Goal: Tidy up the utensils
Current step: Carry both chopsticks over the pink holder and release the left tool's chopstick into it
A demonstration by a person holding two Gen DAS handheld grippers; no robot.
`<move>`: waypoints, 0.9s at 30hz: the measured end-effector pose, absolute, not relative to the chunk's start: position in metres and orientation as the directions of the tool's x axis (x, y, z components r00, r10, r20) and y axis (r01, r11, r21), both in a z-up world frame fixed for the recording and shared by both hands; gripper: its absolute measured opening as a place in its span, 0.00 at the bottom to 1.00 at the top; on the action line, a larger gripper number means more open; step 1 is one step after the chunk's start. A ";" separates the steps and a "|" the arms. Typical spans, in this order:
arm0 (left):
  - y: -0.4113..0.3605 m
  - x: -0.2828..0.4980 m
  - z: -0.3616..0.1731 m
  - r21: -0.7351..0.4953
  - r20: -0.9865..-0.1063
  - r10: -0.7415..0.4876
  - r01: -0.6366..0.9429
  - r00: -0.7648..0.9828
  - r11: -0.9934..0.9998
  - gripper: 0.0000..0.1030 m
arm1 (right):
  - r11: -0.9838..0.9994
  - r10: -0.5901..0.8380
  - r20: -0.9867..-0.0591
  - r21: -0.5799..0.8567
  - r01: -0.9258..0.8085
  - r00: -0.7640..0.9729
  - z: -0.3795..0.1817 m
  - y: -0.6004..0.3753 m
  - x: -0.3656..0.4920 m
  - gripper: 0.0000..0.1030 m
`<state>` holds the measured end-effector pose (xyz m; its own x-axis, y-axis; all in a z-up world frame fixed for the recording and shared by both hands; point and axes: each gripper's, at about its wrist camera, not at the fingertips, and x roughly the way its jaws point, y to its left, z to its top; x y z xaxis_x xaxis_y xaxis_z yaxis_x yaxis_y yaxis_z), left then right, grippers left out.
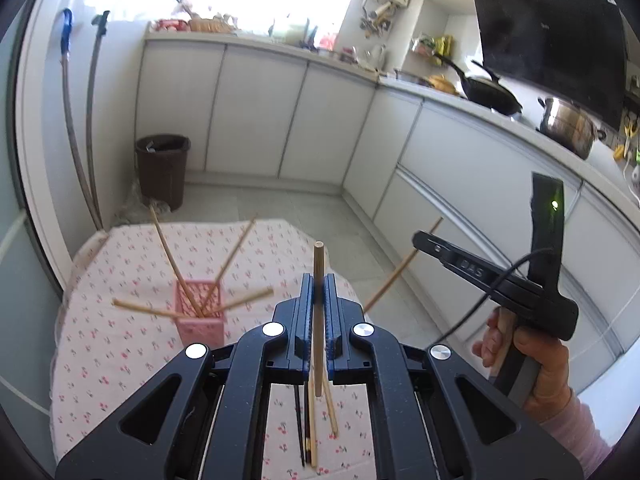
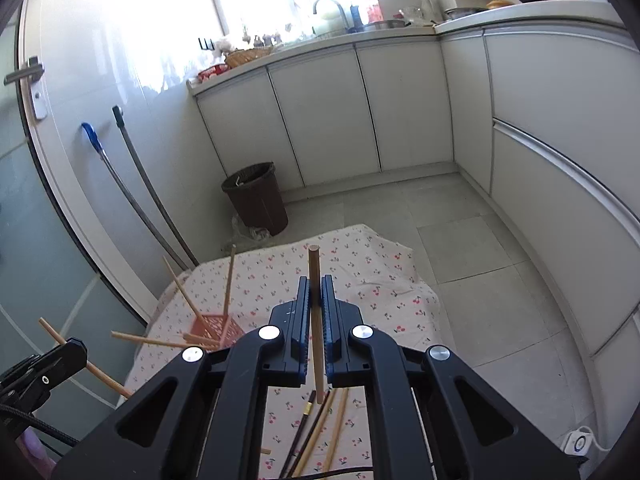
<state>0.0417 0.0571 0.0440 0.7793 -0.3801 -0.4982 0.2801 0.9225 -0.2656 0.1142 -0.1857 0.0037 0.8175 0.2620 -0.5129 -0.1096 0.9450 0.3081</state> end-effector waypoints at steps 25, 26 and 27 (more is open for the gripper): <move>0.121 0.129 0.055 -0.216 -0.418 -0.090 -0.003 0.904 0.976 0.05 | 0.883 0.328 -0.294 0.433 -0.181 0.898 0.077 -0.134 0.147 0.06; 0.123 0.137 0.046 -0.207 -0.447 -0.077 -0.019 0.891 0.978 0.06 | 0.884 0.331 -0.300 0.430 -0.184 0.895 0.076 -0.129 0.149 0.06; 0.125 0.141 0.040 -0.210 -0.468 -0.077 -0.027 0.880 0.977 0.08 | 0.886 0.333 -0.304 0.425 -0.186 0.893 0.074 -0.124 0.151 0.06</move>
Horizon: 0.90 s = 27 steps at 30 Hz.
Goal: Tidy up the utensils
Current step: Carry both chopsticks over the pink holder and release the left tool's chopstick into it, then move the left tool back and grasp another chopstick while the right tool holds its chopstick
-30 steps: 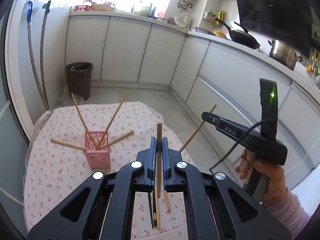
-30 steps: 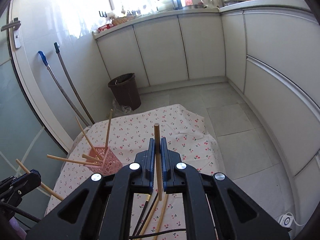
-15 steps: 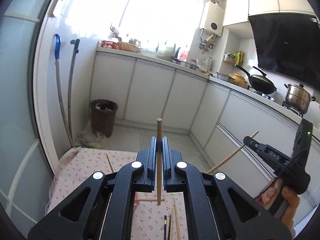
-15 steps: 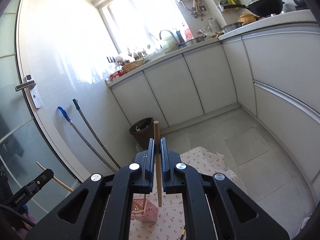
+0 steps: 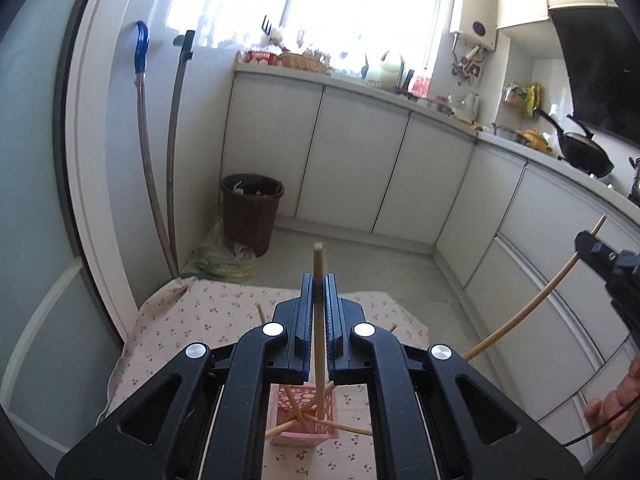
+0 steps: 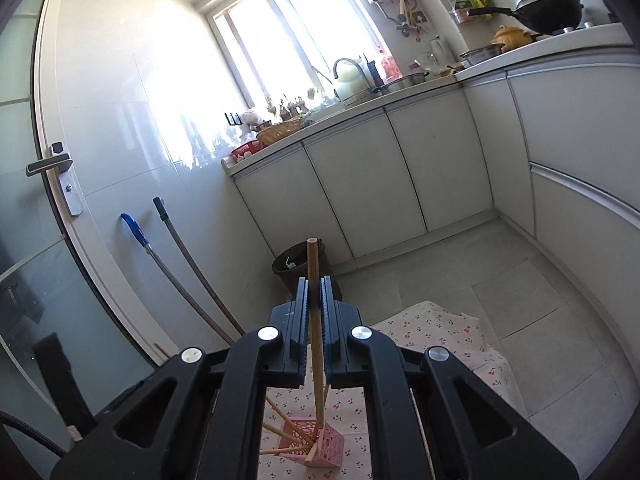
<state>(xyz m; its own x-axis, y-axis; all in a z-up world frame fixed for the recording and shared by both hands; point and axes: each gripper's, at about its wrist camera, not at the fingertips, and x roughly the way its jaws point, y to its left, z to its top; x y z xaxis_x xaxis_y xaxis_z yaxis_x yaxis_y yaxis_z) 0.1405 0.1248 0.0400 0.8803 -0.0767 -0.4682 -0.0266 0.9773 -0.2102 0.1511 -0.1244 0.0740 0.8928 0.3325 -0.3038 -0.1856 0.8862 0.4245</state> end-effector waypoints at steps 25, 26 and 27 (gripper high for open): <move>0.230 0.150 0.023 -0.229 -0.707 0.051 -0.296 0.706 0.927 0.48 | 0.881 0.397 -0.315 0.394 -0.261 0.862 0.065 -0.060 0.154 0.06; 0.235 0.157 0.011 -0.190 -0.748 0.067 -0.310 0.661 0.932 0.48 | 0.876 0.403 -0.309 0.401 -0.266 0.861 0.068 -0.061 0.152 0.06; 0.241 0.164 -0.005 -0.156 -0.781 0.090 -0.332 0.618 0.930 0.48 | 0.872 0.409 -0.302 0.407 -0.272 0.861 0.071 -0.063 0.150 0.06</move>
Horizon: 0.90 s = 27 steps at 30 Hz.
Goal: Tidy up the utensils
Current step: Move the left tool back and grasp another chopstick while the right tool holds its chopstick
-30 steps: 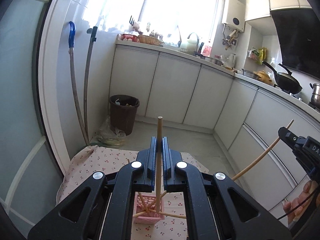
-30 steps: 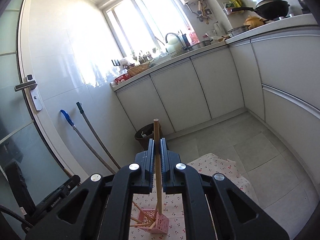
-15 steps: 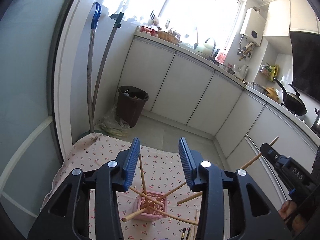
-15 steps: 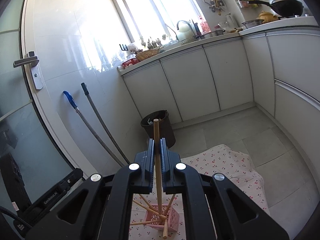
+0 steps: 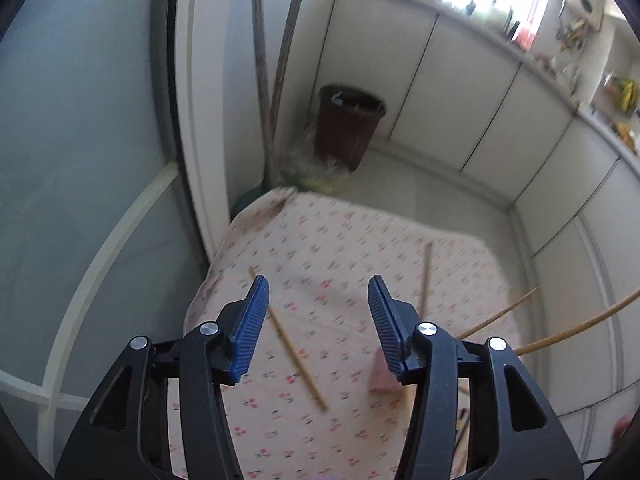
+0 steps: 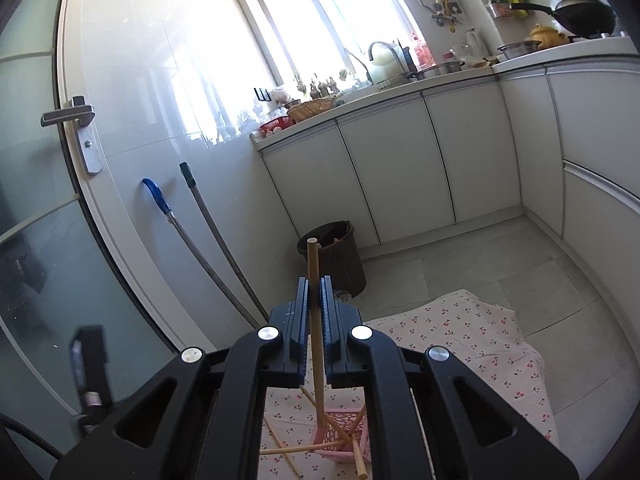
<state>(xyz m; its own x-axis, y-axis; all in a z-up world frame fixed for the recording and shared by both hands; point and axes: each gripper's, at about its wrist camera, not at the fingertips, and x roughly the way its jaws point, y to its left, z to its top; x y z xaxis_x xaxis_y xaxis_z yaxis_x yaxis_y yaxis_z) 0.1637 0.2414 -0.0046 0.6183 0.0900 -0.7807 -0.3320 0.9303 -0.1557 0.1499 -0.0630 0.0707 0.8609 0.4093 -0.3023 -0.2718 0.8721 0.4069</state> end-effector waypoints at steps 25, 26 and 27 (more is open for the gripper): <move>0.289 0.281 -0.200 -0.011 -0.933 0.131 -0.390 0.336 0.921 0.07 | 0.850 0.416 -0.300 0.464 -0.250 0.859 0.074 -0.102 0.152 0.06; 0.292 0.276 -0.198 -0.071 -0.937 0.074 -0.392 0.343 0.917 0.05 | 0.849 0.418 -0.303 0.465 -0.251 0.856 0.073 -0.101 0.153 0.06; 0.293 0.271 -0.193 -0.111 -0.933 0.038 -0.386 0.359 0.916 0.05 | 0.849 0.422 -0.306 0.465 -0.252 0.853 0.072 -0.100 0.153 0.06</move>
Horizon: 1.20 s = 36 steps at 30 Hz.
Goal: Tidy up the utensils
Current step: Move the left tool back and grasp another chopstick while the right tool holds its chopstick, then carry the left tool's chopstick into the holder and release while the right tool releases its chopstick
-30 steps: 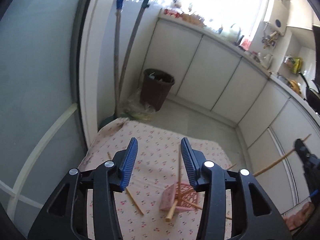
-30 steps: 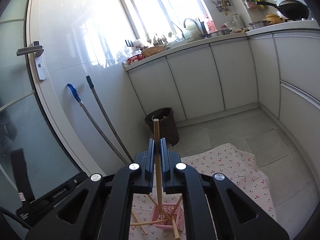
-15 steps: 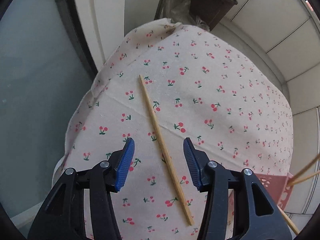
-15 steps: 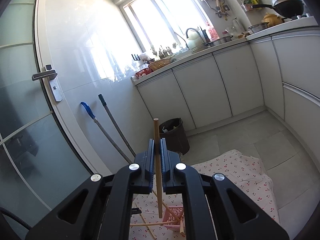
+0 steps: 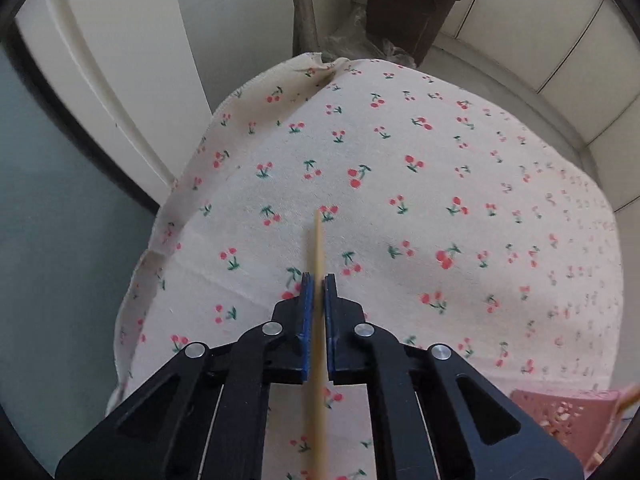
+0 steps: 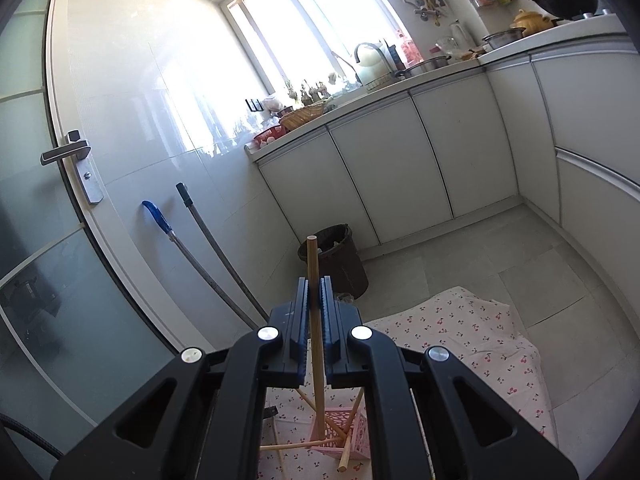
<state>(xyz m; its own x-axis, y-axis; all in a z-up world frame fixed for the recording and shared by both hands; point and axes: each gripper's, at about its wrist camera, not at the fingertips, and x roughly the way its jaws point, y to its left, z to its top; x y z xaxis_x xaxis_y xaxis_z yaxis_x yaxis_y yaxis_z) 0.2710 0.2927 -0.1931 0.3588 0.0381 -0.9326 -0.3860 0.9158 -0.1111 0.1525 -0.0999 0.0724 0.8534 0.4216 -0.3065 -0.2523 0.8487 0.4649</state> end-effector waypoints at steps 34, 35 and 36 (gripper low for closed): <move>0.135 0.150 0.076 -0.201 -0.450 -0.077 -0.016 0.890 0.980 0.05 | 0.834 0.426 -0.300 0.495 -0.242 0.853 0.077 -0.129 0.132 0.06; 0.132 0.154 0.067 -0.201 -0.480 -0.090 -0.010 0.873 0.980 0.06 | 0.834 0.422 -0.298 0.497 -0.238 0.856 0.078 -0.129 0.133 0.06; 0.131 0.155 0.056 -0.203 -0.514 -0.103 -0.003 0.852 0.979 0.06 | 0.836 0.417 -0.296 0.497 -0.234 0.859 0.078 -0.129 0.134 0.06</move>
